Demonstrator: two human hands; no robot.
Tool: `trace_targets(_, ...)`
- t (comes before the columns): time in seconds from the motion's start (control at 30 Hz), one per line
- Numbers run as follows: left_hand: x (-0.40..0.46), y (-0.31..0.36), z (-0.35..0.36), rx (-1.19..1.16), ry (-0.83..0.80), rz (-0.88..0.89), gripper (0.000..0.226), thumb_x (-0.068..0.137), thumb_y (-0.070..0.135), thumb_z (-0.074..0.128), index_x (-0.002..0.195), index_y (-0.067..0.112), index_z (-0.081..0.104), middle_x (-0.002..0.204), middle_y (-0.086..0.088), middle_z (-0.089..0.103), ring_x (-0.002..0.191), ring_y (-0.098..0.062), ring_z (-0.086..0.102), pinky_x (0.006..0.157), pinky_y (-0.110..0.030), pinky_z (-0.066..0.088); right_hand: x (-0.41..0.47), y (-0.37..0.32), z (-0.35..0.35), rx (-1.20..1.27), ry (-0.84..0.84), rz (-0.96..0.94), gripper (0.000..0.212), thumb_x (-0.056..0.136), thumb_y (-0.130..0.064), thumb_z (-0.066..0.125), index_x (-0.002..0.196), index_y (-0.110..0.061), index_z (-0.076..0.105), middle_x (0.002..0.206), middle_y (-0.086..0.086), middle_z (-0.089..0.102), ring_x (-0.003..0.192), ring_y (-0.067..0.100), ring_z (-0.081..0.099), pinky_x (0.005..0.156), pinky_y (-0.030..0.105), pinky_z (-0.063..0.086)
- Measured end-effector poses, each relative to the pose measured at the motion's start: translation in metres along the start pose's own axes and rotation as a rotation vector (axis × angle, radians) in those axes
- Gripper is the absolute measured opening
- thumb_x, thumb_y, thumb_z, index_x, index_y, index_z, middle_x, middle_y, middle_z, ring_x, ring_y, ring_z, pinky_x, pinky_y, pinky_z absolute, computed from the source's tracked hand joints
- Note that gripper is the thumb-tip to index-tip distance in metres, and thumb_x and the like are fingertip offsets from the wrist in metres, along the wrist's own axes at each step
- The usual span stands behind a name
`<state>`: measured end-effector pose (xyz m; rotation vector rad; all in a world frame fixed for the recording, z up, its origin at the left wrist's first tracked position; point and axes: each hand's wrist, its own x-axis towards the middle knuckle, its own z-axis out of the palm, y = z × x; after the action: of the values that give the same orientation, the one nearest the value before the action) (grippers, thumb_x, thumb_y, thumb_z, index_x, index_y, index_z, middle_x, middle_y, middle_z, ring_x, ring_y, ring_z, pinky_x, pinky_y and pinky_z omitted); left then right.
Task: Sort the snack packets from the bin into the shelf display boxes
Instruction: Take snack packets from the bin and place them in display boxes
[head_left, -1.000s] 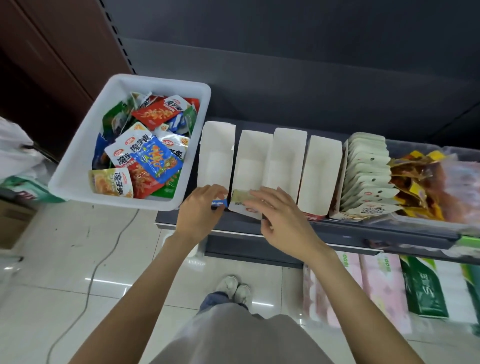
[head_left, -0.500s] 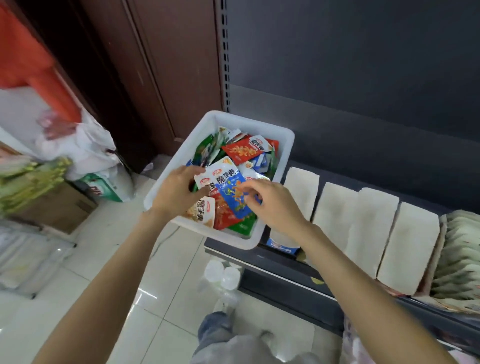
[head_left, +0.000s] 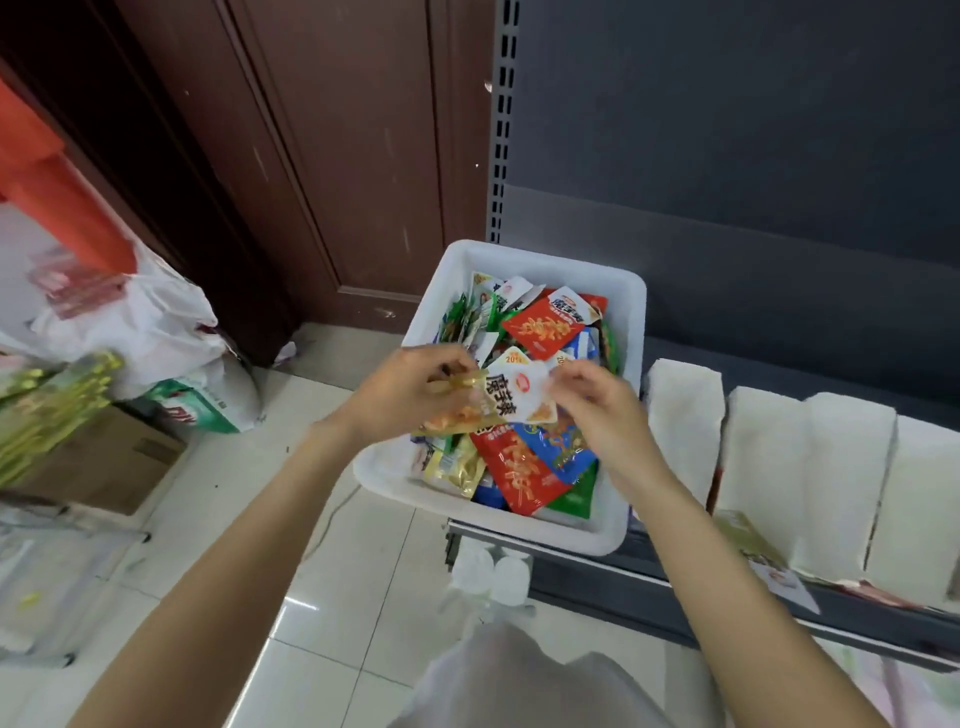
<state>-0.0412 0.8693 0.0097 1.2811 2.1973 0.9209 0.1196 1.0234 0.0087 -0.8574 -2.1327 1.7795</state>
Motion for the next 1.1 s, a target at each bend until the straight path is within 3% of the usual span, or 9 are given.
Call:
trace_targets(0.13, 0.019, 0.026, 0.002, -0.483, 0.206, -0.127, 0.004, 0.086, 0.022, 0.067, 0.088, 0.021, 0.063, 0.087, 0.007, 0.068, 0.078, -0.01, 0.065, 0.068, -0.026, 0.053, -0.003, -0.018, -0.024, 0.379, 0.081, 0.081, 0.016, 0.092, -0.018, 0.059, 0.105, -0.01, 0.061, 0.098, 0.006, 0.073, 0.088, 0.019, 0.07, 0.062, 0.023, 0.054)
trace_targets(0.3, 0.033, 0.05, 0.031, -0.652, 0.109, -0.161, 0.008, 0.09, 0.014, 0.061, 0.097, 0.011, 0.063, 0.1, -0.008, 0.07, 0.091, -0.025, 0.067, 0.085, -0.04, 0.053, -0.016, -0.016, -0.043, 0.387, 0.209, 0.081, 0.034, 0.091, -0.017, 0.061, 0.123, -0.016, 0.051, 0.107, 0.004, 0.068, 0.092, 0.017, 0.069, 0.065, 0.029, 0.059)
trace_targets(0.4, 0.039, 0.084, 0.055, -0.61, 0.027, 0.045, 0.007, 0.089, 0.006, 0.061, 0.095, 0.01, 0.063, 0.094, -0.002, 0.069, 0.086, -0.013, 0.065, 0.08, -0.025, 0.053, -0.032, -0.016, -0.074, 0.216, 0.29, -0.072, 0.04, 0.089, -0.015, 0.063, 0.124, -0.025, 0.045, 0.107, -0.007, 0.063, 0.094, 0.009, 0.067, 0.061, 0.029, 0.058)
trace_targets(0.5, 0.046, 0.123, 0.091, -0.481, 0.014, 0.233, 0.015, 0.086, 0.009, 0.066, 0.09, 0.023, 0.061, 0.088, 0.012, 0.066, 0.08, -0.001, 0.064, 0.075, -0.017, 0.051, -0.06, -0.013, -0.117, -0.005, 0.334, -0.226, 0.017, 0.092, -0.016, 0.06, 0.102, -0.028, 0.054, 0.097, -0.012, 0.066, 0.09, 0.009, 0.066, 0.058, 0.029, 0.058)
trace_targets(0.67, 0.068, 0.158, 0.152, -0.158, 0.092, 0.423, 0.019, 0.083, 0.026, 0.068, 0.102, 0.024, 0.065, 0.097, 0.017, 0.066, 0.089, 0.0, 0.06, 0.08, -0.028, 0.05, -0.104, 0.01, -0.183, -0.203, 0.551, -0.256, 0.008, 0.094, -0.027, 0.055, 0.089, -0.031, 0.051, 0.092, -0.003, 0.069, 0.087, 0.008, 0.068, 0.073, 0.038, 0.059)
trace_targets(0.8, 0.072, 0.146, 0.186, 0.034, 0.023, 0.218, 0.029, 0.087, 0.03, 0.065, 0.114, 0.025, 0.059, 0.104, 0.011, 0.064, 0.081, -0.003, 0.059, 0.079, -0.031, 0.051, -0.123, 0.039, -0.207, -0.384, 0.727, -0.231, 0.01, 0.094, -0.033, 0.055, 0.089, -0.028, 0.049, 0.082, -0.007, 0.069, 0.075, 0.012, 0.069, 0.065, 0.046, 0.055)
trace_targets(0.93, 0.06, 0.133, 0.213, 0.101, -0.074, 0.098, 0.037, 0.087, 0.029, 0.064, 0.122, 0.023, 0.053, 0.106, 0.005, 0.064, 0.075, -0.006, 0.061, 0.078, -0.029, 0.051, -0.127, 0.063, -0.206, -0.516, 0.808, -0.231, 0.015, 0.094, -0.024, 0.059, 0.091, -0.01, 0.054, 0.072, -0.004, 0.062, 0.061, 0.013, 0.06, 0.054, 0.027, 0.045)
trace_targets(1.03, 0.055, 0.127, 0.228, 0.088, -0.093, 0.052, 0.046, 0.087, 0.026, 0.066, 0.129, 0.025, 0.046, 0.106, 0.004, 0.061, 0.072, -0.008, 0.06, 0.078, -0.029, 0.051, -0.119, 0.079, -0.193, -0.514, 0.723, -0.252, 0.01, 0.093, -0.015, 0.06, 0.09, -0.006, 0.056, 0.076, -0.006, 0.061, 0.065, 0.001, 0.055, 0.056, 0.001, 0.038)
trace_targets(1.1, 0.054, 0.125, 0.235, 0.081, -0.09, 0.046, 0.052, 0.086, 0.024, 0.068, 0.131, 0.028, 0.042, 0.106, 0.004, 0.06, 0.071, -0.007, 0.06, 0.077, -0.027, 0.052, -0.113, 0.094, -0.185, -0.536, 0.559, -0.234, 0.006, 0.093, -0.015, 0.058, 0.093, -0.009, 0.057, 0.09, -0.004, 0.069, 0.079, 0.006, 0.065, 0.071, 0.007, 0.047)
